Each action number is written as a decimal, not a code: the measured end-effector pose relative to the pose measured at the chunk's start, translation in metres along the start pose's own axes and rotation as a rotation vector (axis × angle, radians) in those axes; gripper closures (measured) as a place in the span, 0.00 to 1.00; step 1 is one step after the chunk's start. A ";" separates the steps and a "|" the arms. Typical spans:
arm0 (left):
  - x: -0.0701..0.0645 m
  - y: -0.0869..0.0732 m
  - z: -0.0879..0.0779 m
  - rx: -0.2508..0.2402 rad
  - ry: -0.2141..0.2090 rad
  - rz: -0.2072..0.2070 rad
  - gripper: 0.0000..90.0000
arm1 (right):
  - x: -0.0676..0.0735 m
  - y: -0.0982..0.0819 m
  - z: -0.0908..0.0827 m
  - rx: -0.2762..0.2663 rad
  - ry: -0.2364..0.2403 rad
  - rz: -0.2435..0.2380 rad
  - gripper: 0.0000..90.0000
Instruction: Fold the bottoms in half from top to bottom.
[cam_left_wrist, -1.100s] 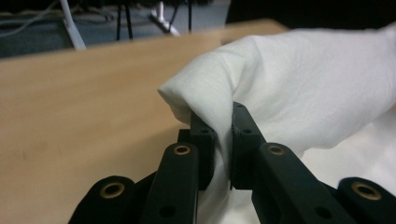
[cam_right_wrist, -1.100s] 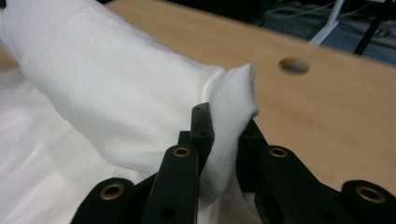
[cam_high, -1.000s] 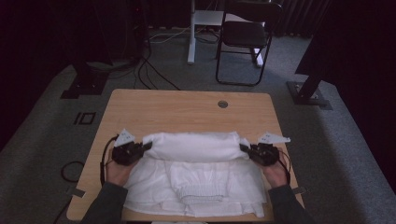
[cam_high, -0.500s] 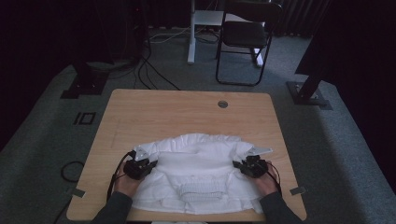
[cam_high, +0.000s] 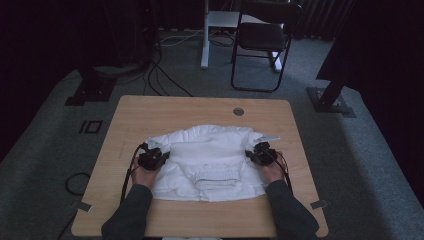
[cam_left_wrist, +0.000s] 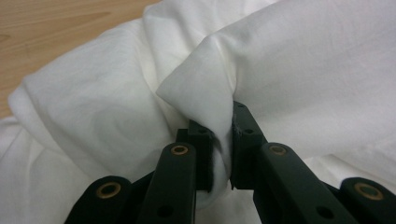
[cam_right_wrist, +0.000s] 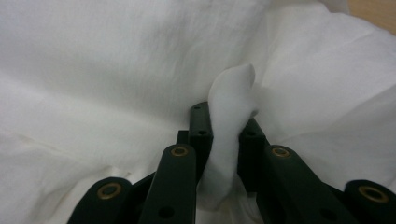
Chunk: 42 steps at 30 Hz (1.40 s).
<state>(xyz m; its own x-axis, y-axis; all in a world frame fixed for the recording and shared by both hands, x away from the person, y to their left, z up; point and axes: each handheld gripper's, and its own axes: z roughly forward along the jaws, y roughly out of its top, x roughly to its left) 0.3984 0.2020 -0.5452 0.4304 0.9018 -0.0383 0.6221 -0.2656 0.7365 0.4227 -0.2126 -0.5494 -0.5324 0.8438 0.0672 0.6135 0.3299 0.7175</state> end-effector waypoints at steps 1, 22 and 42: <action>0.002 0.002 0.002 0.002 0.000 -0.010 0.91 | 0.000 0.003 0.002 0.003 -0.001 0.005 0.89; 0.008 0.056 -0.126 -0.456 -0.243 -0.088 0.93 | -0.001 0.042 -0.127 -0.532 -0.044 -0.032 0.90; -0.014 -0.005 -0.146 -0.326 -0.267 -0.018 0.62 | 0.024 -0.028 -0.155 -0.422 0.015 -0.100 0.40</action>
<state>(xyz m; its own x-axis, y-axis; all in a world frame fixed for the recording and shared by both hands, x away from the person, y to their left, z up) 0.2939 0.2399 -0.4496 0.6025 0.7738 -0.1955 0.4103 -0.0903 0.9075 0.3021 -0.2669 -0.4601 -0.5875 0.8092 -0.0092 0.2676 0.2050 0.9415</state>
